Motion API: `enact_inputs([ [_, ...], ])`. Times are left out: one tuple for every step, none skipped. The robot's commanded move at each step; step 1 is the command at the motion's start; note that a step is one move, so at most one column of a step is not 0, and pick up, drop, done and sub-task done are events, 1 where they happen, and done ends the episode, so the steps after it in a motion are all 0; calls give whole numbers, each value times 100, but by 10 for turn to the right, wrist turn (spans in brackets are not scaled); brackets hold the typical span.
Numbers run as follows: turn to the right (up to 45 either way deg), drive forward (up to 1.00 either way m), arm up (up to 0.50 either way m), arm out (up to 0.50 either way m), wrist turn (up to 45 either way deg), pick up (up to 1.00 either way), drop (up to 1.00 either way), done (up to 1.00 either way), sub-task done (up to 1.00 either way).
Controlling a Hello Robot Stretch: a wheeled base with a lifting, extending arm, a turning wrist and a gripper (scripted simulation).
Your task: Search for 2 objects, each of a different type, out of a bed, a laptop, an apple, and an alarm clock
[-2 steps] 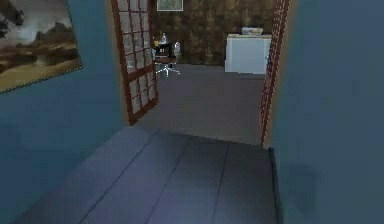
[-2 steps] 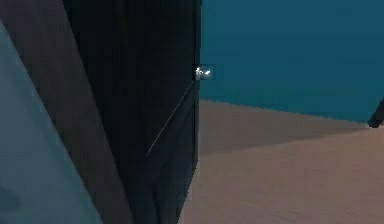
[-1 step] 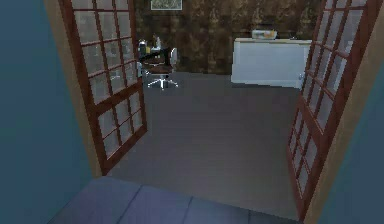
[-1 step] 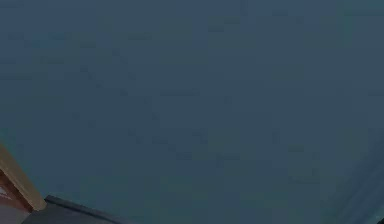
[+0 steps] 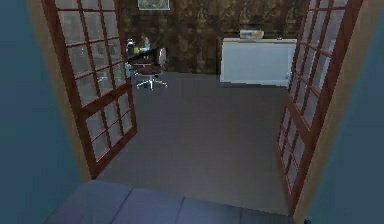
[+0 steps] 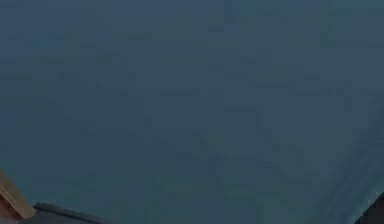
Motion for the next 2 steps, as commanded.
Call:
enact_inputs([
  [0,100,0,0,0,0,0,0,0],
  [0,100,0,0,0,0,0,0,0],
])
